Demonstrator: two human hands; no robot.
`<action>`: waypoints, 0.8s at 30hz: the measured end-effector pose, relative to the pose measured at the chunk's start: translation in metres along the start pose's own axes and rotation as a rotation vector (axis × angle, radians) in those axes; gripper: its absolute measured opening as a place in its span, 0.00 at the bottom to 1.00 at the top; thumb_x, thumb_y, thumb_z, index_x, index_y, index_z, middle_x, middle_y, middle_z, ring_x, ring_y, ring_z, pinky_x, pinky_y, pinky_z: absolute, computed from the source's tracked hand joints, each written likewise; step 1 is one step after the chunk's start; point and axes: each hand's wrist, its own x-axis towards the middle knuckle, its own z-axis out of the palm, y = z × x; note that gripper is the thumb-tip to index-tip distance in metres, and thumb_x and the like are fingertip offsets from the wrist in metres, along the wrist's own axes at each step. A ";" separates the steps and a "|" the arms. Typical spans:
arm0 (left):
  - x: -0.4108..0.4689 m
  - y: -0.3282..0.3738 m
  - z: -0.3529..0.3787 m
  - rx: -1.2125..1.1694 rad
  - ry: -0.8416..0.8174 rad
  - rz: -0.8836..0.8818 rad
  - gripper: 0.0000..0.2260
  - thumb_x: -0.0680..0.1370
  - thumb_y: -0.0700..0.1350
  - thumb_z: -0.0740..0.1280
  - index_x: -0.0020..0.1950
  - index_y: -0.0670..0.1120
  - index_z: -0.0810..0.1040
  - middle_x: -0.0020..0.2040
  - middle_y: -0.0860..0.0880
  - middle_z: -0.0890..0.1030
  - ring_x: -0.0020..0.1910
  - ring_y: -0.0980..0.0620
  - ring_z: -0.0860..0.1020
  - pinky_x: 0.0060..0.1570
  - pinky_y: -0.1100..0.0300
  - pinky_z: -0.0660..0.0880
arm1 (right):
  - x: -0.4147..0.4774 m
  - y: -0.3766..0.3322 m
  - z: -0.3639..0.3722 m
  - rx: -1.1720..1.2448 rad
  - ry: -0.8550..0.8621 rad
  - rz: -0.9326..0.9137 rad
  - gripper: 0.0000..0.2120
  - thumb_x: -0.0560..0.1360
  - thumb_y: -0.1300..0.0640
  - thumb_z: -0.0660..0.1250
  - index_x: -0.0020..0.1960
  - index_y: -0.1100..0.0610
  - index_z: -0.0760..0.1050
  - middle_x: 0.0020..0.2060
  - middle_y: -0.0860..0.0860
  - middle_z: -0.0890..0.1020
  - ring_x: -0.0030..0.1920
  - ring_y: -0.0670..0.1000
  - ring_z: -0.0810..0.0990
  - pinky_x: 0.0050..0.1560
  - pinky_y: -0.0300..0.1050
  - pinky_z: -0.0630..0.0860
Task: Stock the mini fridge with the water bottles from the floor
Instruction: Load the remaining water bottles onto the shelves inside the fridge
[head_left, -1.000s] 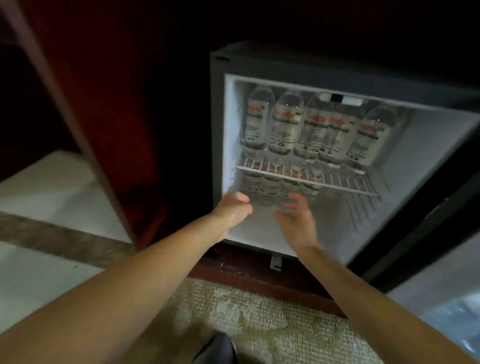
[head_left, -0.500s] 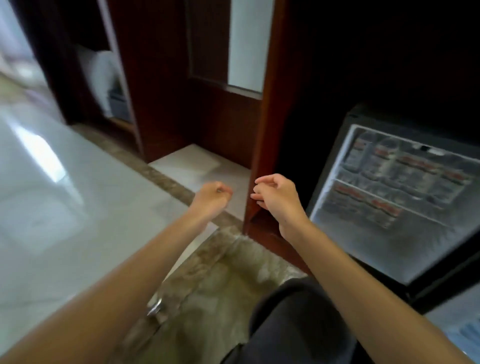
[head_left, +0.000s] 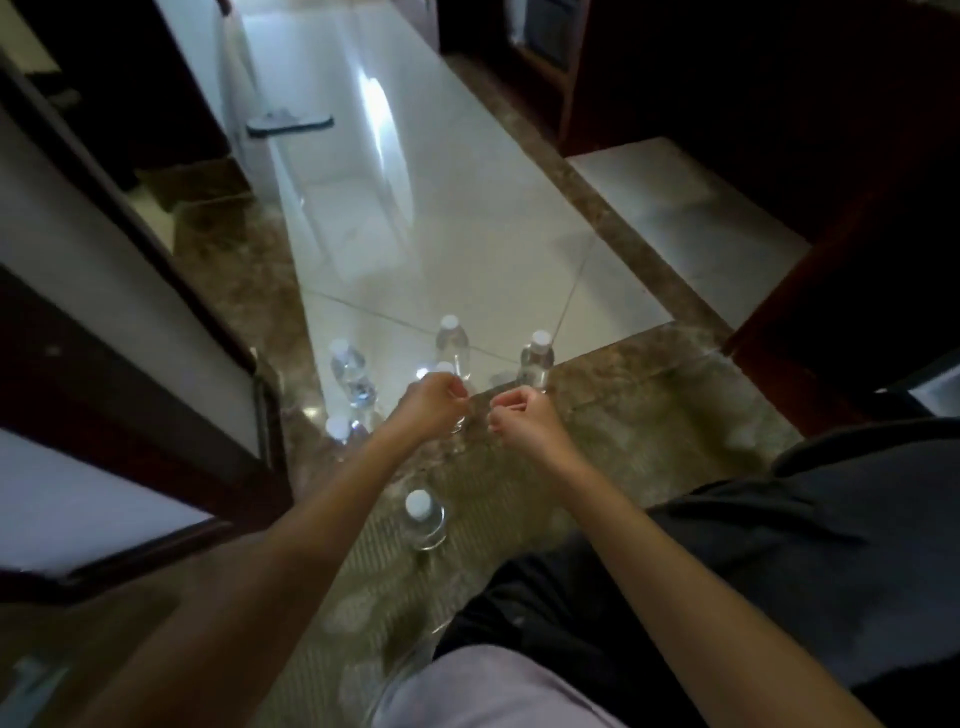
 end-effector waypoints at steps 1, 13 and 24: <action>-0.004 -0.015 0.005 -0.001 -0.001 -0.028 0.11 0.76 0.40 0.64 0.57 0.39 0.78 0.49 0.46 0.78 0.49 0.47 0.78 0.40 0.63 0.71 | 0.000 0.011 0.010 -0.049 -0.064 0.006 0.10 0.76 0.63 0.61 0.56 0.63 0.71 0.41 0.50 0.75 0.45 0.49 0.75 0.41 0.36 0.72; -0.013 -0.118 0.078 0.198 0.010 -0.155 0.13 0.75 0.38 0.66 0.59 0.42 0.73 0.69 0.41 0.63 0.58 0.40 0.74 0.55 0.52 0.75 | 0.010 0.077 0.016 -0.584 -0.196 0.066 0.18 0.73 0.60 0.66 0.63 0.60 0.72 0.59 0.59 0.77 0.59 0.56 0.76 0.54 0.42 0.71; 0.000 -0.112 0.083 0.027 0.132 -0.148 0.08 0.70 0.33 0.70 0.45 0.43 0.78 0.62 0.42 0.72 0.57 0.43 0.74 0.52 0.55 0.74 | 0.010 0.084 0.010 -0.618 -0.200 0.059 0.19 0.72 0.59 0.67 0.62 0.60 0.72 0.60 0.58 0.76 0.59 0.56 0.76 0.55 0.43 0.72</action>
